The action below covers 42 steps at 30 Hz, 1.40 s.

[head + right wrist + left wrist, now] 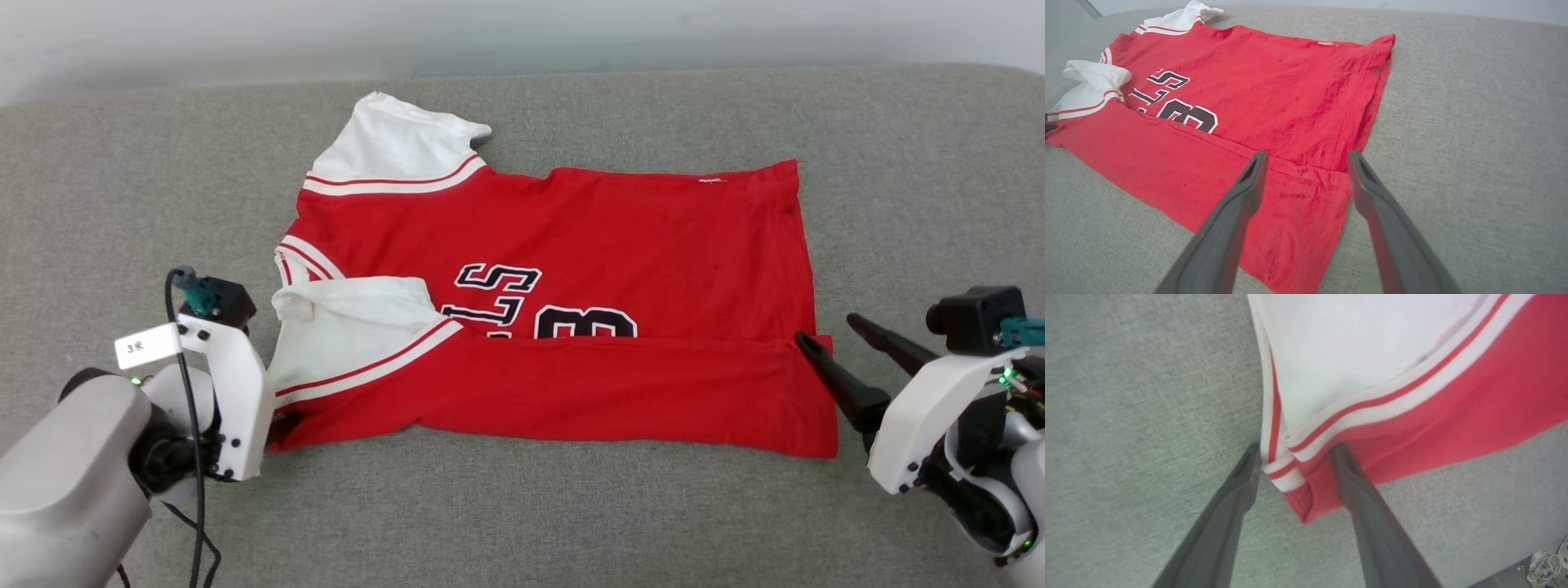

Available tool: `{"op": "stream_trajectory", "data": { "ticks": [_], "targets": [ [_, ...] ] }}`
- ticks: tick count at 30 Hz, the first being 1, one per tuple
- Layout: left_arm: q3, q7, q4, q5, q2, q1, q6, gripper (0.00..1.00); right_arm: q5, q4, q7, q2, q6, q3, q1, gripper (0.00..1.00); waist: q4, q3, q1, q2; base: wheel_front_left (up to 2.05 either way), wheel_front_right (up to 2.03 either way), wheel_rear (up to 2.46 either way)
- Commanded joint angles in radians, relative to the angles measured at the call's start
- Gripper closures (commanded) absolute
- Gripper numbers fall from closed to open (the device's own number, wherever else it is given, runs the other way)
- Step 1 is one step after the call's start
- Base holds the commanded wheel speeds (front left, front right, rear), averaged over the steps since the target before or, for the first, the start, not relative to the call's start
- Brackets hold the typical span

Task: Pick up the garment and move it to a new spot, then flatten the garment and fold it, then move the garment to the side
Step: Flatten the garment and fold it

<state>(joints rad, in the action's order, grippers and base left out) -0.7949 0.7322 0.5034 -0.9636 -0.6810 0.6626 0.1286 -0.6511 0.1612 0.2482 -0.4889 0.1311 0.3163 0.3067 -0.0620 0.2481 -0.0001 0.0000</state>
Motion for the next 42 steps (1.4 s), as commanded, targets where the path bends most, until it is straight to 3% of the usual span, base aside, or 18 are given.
{"op": "stream_trajectory", "data": {
  "ticks": [1,6,16,22,32,41,42],
  "targets": [
    [-0.049,0.010,0.014,-0.007,0.039,-0.051,0.001,1.00,0.001,-0.009,0.009,-0.013,-0.001,0.001,0.021,0.00,0.003,-0.012,0.0001,0.0000,0.00,0.00,0.00],
    [-0.047,-0.050,-0.013,-0.012,0.019,-0.012,0.001,1.00,0.003,-0.040,0.086,-0.060,-0.001,0.014,0.054,0.00,0.013,-0.045,0.0001,0.0000,0.00,0.00,0.00],
    [-0.055,-0.147,-0.117,-0.023,-0.024,0.024,0.001,1.00,-0.064,-0.099,0.448,-0.194,-0.001,0.097,0.127,0.00,0.035,-0.081,0.0001,0.0000,0.00,0.00,0.00],
    [-0.062,-0.160,-0.155,-0.018,-0.032,0.036,0.001,1.00,-0.085,-0.060,0.589,-0.209,-0.001,0.132,0.138,0.00,0.054,-0.073,0.0001,0.0000,0.00,0.00,0.00],
    [-0.069,-0.182,-0.181,0.002,-0.024,0.065,0.001,1.00,-0.063,0.079,0.588,-0.142,-0.001,0.171,0.133,0.00,0.081,-0.014,0.0001,0.0000,0.00,0.00,0.00],
    [-0.074,-0.206,-0.165,0.005,-0.019,0.053,0.001,1.00,-0.084,0.172,0.534,-0.096,0.000,0.275,0.101,0.00,0.083,0.015,0.0001,0.0000,0.00,0.00,0.00],
    [-0.072,-0.211,-0.161,0.002,-0.020,0.046,0.001,1.00,-0.088,0.174,0.518,-0.094,0.000,0.276,0.105,0.68,0.081,0.013,0.0001,0.0000,0.00,0.00,0.00]
  ]
}}
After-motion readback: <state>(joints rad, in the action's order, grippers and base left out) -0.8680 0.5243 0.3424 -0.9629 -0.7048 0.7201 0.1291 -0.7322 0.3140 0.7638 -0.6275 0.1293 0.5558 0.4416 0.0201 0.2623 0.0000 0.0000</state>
